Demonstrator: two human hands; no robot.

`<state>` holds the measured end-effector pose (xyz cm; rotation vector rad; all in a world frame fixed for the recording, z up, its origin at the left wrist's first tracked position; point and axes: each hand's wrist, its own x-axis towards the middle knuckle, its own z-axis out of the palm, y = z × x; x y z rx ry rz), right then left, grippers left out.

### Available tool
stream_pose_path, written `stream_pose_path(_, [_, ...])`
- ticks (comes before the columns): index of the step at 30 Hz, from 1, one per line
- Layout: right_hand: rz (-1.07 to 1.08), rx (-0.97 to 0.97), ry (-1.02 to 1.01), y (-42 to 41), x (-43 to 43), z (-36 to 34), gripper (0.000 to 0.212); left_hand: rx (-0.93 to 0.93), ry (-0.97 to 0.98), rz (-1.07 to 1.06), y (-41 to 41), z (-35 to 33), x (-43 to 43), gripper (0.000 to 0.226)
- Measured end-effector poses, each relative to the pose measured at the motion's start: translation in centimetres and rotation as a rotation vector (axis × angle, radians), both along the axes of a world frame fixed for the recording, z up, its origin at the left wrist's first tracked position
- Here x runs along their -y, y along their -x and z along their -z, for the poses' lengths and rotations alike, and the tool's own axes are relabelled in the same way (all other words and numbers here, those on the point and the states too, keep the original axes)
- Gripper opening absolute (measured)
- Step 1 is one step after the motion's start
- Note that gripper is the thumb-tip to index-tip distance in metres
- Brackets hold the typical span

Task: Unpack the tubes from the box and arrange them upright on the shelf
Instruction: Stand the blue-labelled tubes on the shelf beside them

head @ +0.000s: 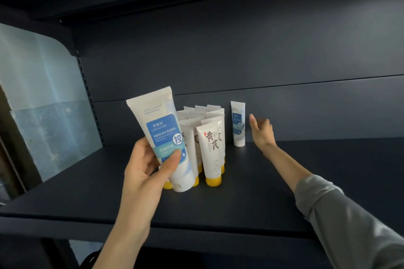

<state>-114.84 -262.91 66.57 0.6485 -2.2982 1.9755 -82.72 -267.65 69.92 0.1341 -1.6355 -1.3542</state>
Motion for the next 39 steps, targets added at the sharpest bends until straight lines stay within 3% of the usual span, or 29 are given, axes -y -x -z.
stream_pose_path(4, [-0.107, -0.159, 0.087, -5.0, -2.9, -2.7, 0.056, -0.018, 0.045, 0.072, 1.3, -1.3, -1.0, 0.045])
stream_pose_path(8, [-0.413, -0.155, 0.167, -10.8, -5.9, -3.5, 0.038, -0.068, 0.080, 0.085, 2.9, -2.2, -2.4, 0.043])
stream_pose_path(11, [-0.511, -0.247, 0.172, -14.7, -7.7, -2.9, 0.027, -0.078, 0.076, 0.079, 3.9, -2.6, -3.1, 0.041])
stream_pose_path(17, [-0.494, -0.464, 0.146, -18.7, -8.9, -2.2, 0.036, -0.067, 0.100, 0.116, 4.4, -2.2, -3.7, 0.039])
stream_pose_path(27, [-0.494, -0.444, 0.208, -20.1, -9.2, -2.3, 0.037, -0.030, 0.179, 0.165, 3.5, -1.4, -3.8, 0.045])
stream_pose_path(31, [-0.574, -0.458, 0.232, -20.4, -8.2, -2.6, 0.049, 0.060, 0.248, 0.169, 3.1, -1.7, -3.3, 0.044])
stream_pose_path(34, [-0.563, -0.439, 0.267, -19.7, -7.1, -3.2, 0.049, 0.134, 0.349, 0.068, 2.6, -1.6, -2.7, 0.045])
stream_pose_path(39, [-0.403, -0.279, 0.239, -13.1, -6.3, -3.7, 0.034, 0.439, 0.835, -0.451, 1.2, 0.8, -0.9, 0.062])
